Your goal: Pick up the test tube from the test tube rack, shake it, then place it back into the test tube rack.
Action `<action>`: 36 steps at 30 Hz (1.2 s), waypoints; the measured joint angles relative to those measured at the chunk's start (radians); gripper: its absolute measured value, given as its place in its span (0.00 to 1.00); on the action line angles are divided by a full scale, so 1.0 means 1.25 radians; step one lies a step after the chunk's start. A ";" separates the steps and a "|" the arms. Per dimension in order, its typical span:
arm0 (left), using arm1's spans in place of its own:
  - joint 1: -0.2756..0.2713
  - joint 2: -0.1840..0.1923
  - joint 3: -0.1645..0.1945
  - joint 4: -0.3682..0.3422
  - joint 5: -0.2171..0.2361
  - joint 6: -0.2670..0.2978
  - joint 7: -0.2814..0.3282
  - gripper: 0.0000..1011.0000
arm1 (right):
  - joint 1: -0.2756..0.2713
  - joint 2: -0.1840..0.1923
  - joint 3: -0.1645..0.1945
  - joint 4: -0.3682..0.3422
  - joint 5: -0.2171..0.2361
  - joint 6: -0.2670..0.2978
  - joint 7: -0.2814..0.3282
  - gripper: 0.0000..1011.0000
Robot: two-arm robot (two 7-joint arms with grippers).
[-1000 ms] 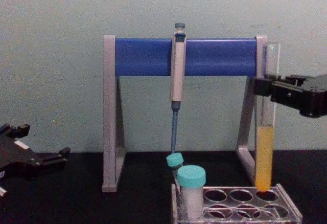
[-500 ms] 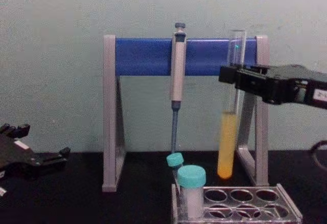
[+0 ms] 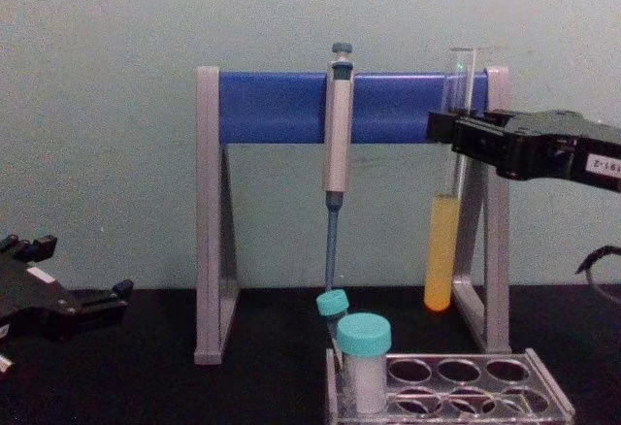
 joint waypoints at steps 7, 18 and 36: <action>0.000 0.000 0.000 0.000 0.000 0.000 0.000 0.99 | -0.001 -0.002 0.003 0.001 -0.001 -0.001 0.002 0.23; 0.000 0.000 0.000 0.000 0.000 0.000 0.000 0.99 | -0.004 -0.002 0.008 -0.004 -0.005 -0.002 0.003 0.23; 0.000 0.000 0.000 0.000 0.000 0.000 0.000 0.99 | -0.029 0.024 0.015 -0.037 0.008 -0.002 0.027 0.23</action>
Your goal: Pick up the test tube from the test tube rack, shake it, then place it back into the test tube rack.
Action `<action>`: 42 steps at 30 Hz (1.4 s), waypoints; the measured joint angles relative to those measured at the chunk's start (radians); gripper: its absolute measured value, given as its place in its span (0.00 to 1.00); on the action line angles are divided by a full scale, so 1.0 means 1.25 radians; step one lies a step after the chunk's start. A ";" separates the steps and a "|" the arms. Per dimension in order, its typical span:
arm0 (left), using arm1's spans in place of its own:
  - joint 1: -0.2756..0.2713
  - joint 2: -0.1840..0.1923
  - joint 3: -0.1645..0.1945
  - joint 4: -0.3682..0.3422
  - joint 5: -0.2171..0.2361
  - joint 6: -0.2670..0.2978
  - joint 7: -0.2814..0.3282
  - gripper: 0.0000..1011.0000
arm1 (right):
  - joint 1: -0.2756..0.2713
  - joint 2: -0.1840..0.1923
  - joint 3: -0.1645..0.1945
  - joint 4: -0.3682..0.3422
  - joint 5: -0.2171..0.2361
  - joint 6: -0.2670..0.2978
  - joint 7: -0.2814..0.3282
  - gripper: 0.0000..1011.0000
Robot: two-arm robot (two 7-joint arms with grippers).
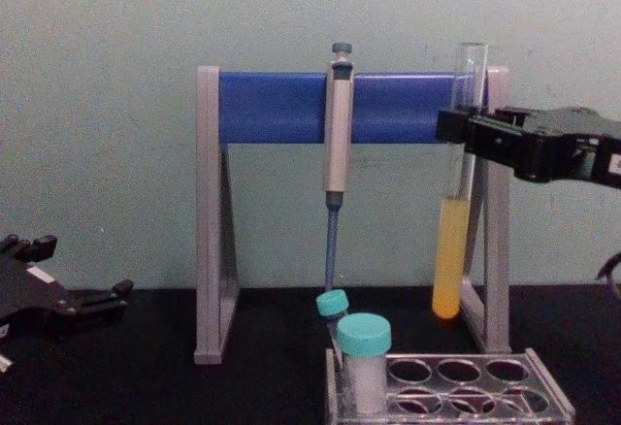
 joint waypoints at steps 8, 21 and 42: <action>0.000 0.000 0.000 0.000 0.000 0.000 0.000 0.99 | -0.021 0.021 -0.016 -0.013 0.017 -0.012 0.040 0.23; 0.000 0.000 0.000 0.000 0.000 0.000 0.000 0.99 | -0.024 0.021 -0.039 0.014 0.023 -0.026 0.055 0.23; 0.000 0.000 0.000 0.000 0.000 0.000 0.000 0.99 | -0.018 0.001 -0.055 0.055 0.009 -0.040 0.053 0.23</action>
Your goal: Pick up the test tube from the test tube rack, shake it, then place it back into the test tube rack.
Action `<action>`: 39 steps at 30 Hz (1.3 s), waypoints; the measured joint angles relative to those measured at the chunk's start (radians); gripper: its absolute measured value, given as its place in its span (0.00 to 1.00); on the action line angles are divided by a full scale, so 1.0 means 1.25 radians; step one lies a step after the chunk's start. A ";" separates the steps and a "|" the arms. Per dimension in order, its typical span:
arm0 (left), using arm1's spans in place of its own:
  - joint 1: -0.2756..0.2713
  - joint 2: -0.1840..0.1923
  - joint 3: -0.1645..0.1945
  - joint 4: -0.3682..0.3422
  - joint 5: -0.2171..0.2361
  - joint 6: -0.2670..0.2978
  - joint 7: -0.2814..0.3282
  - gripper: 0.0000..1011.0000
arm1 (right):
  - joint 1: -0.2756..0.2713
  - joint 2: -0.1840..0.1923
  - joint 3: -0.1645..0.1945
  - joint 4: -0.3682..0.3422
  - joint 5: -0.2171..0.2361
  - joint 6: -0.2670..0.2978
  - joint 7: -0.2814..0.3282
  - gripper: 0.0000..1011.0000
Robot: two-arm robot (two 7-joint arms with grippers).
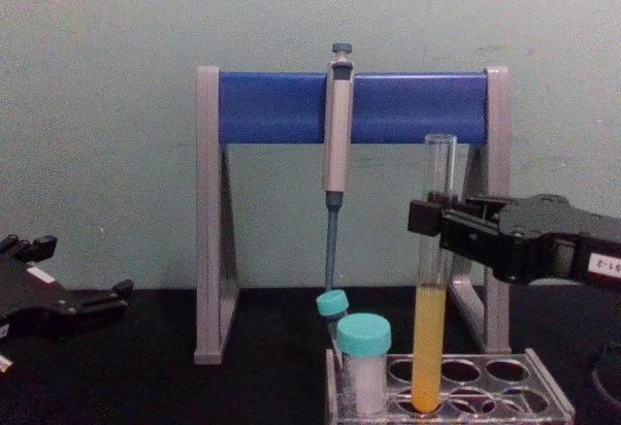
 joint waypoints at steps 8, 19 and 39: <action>0.000 0.000 0.000 0.000 0.000 0.000 0.000 0.99 | -0.001 -0.008 -0.005 0.014 -0.004 0.000 0.000 0.23; 0.000 0.000 0.000 0.000 0.000 0.000 0.000 0.99 | -0.001 -0.018 -0.012 0.036 -0.019 -0.002 -0.006 0.23; 0.000 0.000 0.000 0.000 0.000 0.000 0.000 0.99 | -0.008 -0.033 -0.019 0.061 -0.035 0.001 -0.009 0.23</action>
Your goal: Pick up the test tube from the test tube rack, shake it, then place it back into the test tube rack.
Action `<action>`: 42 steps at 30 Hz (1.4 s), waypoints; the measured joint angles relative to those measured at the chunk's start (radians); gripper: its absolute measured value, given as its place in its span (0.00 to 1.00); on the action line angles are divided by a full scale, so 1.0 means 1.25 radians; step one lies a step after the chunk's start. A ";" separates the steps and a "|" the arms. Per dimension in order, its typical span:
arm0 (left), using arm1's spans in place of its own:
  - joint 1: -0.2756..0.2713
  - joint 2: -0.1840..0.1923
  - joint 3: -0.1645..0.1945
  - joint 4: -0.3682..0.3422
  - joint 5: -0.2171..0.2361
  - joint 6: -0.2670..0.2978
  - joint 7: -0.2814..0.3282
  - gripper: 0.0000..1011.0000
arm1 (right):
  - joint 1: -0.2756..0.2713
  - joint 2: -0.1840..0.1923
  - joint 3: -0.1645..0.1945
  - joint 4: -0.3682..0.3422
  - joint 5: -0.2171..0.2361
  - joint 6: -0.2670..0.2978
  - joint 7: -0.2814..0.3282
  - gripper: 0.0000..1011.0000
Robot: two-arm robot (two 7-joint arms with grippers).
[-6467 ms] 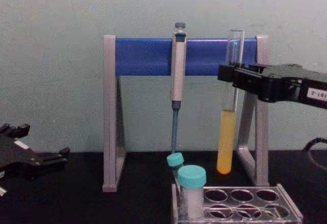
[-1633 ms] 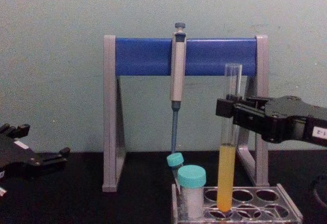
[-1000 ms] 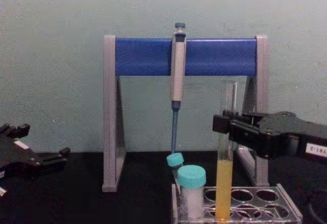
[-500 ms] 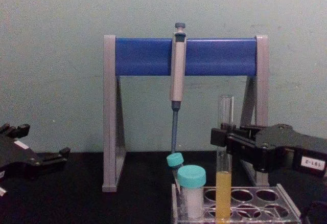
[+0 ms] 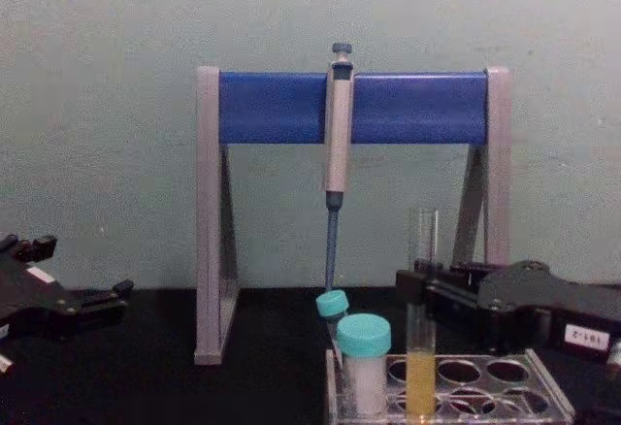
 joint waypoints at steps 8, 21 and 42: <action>0.000 0.000 0.000 0.000 0.000 0.000 0.000 0.99 | -0.001 -0.003 -0.002 0.006 -0.005 0.005 0.000 0.23; 0.000 0.000 0.000 0.000 0.000 0.000 0.000 0.99 | -0.001 -0.007 0.000 0.012 -0.013 0.010 -0.008 0.23; 0.000 0.000 0.000 0.000 0.000 0.000 0.000 0.99 | 0.000 -0.006 0.001 0.012 -0.014 0.011 -0.007 0.52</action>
